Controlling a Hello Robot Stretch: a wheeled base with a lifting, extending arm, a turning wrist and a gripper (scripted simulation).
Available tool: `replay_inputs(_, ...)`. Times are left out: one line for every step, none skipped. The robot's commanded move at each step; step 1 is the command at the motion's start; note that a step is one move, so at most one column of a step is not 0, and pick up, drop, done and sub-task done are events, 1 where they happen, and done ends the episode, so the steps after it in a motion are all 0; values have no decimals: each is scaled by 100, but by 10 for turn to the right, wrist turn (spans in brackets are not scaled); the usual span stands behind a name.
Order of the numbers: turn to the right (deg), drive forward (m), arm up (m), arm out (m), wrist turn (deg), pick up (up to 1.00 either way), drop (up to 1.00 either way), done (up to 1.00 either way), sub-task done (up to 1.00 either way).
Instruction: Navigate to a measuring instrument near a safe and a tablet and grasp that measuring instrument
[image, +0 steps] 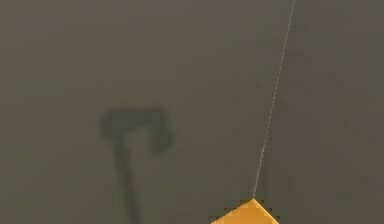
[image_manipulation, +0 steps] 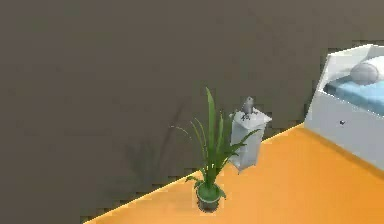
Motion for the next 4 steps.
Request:
replay_inputs(-450,0,0,0,0,0,0,0,0)
replay_inputs(-450,0,0,0,0,0,0,0,0)
replay_inputs(-270,0,0,0,0,0,0,0,0)
replay_inputs(0,30,0,0,0,0,0,0,0)
